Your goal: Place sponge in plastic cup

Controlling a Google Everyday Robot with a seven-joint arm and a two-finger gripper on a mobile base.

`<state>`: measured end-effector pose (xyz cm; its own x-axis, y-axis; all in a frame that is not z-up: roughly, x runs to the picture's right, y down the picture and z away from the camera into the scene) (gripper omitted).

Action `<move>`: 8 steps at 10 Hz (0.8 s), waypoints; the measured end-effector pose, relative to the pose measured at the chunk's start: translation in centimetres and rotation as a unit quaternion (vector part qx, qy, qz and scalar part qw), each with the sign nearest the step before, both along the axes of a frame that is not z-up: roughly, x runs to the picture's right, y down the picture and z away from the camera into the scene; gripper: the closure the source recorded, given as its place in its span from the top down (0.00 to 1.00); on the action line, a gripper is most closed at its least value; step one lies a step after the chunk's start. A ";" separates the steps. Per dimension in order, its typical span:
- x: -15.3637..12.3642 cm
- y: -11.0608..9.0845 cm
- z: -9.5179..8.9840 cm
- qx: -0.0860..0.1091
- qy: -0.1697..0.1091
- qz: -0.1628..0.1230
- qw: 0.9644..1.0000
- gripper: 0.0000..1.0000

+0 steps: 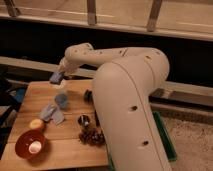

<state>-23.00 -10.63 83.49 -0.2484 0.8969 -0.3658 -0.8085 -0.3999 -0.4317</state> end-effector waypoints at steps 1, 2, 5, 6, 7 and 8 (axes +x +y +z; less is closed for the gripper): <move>0.1 1.1 -1.1 -0.001 -0.004 -0.007 1.000 0.00; 0.6 2.8 -2.2 -0.009 -0.004 -0.009 1.000 0.00; 2.1 7.7 -2.9 -0.044 0.003 0.004 0.999 0.00; 2.7 9.0 -2.5 -0.059 0.006 0.016 0.998 0.00; 2.8 9.8 -2.2 -0.068 0.007 0.022 0.997 0.00; 2.5 10.2 -1.8 -0.076 0.004 0.028 0.997 0.00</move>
